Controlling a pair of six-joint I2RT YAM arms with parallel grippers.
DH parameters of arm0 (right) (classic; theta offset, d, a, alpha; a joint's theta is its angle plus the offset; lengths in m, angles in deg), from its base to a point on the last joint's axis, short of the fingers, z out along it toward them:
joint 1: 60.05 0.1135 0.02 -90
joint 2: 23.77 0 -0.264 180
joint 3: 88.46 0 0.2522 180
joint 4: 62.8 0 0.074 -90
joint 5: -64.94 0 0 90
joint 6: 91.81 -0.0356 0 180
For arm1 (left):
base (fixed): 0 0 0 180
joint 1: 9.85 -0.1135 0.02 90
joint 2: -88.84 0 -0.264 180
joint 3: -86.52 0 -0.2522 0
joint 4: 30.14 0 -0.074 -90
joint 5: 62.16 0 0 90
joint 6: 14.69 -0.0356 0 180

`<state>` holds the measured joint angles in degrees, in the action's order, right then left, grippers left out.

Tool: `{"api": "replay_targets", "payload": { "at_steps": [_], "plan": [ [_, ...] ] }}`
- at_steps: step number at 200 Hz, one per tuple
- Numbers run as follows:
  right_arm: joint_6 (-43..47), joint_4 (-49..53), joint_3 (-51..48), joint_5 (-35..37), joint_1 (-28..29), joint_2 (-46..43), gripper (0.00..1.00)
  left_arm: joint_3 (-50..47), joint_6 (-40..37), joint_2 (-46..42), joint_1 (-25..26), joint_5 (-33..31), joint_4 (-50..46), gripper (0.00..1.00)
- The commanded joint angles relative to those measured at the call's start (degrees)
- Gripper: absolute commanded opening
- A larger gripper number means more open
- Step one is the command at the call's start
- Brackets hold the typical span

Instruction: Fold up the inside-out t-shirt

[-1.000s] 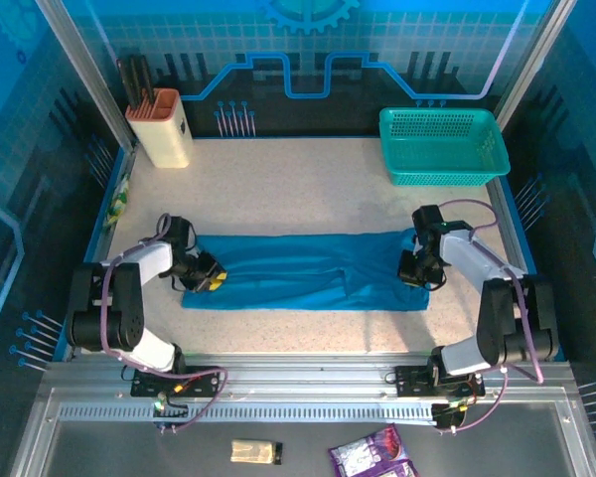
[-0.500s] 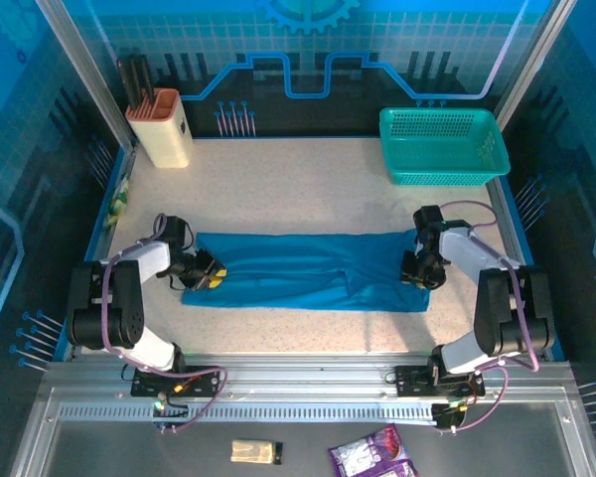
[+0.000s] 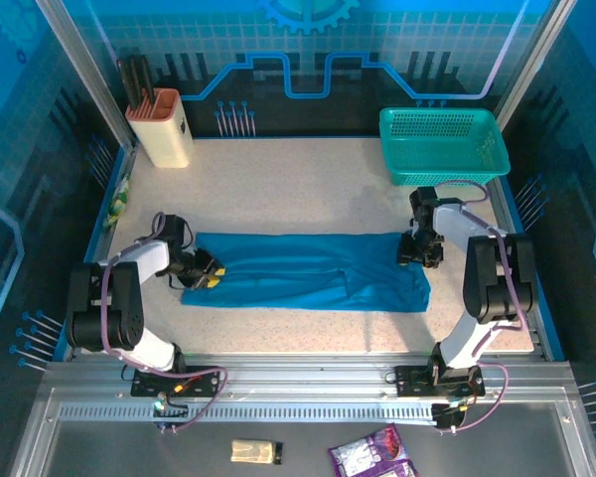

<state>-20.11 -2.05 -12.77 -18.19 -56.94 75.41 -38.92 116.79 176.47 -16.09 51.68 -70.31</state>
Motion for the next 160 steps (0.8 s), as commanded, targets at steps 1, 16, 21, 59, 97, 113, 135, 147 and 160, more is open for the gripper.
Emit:
{"api": "replay_targets", "payload": {
  "at_steps": [1,16,21,59,97,113,135,147,160],
  "plan": [
    [1.2,2.93,1.62,-0.37,-1.25,2.16,0.59,1.06,-1.21,-1.75,-0.88,-1.09,-2.19,0.25],
    [1.07,3.14,1.22,-0.54,-1.61,3.29,0.63,1.04,-1.22,-2.01,-0.88,-1.33,-2.33,0.25],
    [1.02,2.91,0.96,-1.0,-1.68,3.58,0.63,1.04,-1.23,-2.01,-0.88,-1.37,-2.33,0.25],
    [1.06,2.46,0.77,-1.53,-1.86,5.86,0.63,1.49,-1.38,-1.95,-0.88,-1.51,-3.01,0.25],
    [0.76,2.41,0.47,-2.02,-2.78,6.19,0.53,2.11,-1.53,-2.32,-0.9,-1.94,-3.91,0.25],
    [0.55,2.41,0.32,-1.95,-2.91,5.39,0.48,2.35,-1.46,-2.47,-0.88,-2.12,-4.09,0.25],
    [0.4,2.85,0.4,-1.85,-3.11,4.39,0.4,2.85,-1.66,-2.48,-0.88,-2.54,-4.58,0.25],
    [0.36,3.01,0.44,-1.84,-3.19,3.97,0.35,2.94,-1.7,-2.55,-0.88,-2.73,-4.84,0.25],
    [0.29,3.44,0.72,-1.69,-3.2,3.74,0.32,2.98,-1.81,-2.64,-0.88,-2.91,-5.01,0.25]
  ]
}}
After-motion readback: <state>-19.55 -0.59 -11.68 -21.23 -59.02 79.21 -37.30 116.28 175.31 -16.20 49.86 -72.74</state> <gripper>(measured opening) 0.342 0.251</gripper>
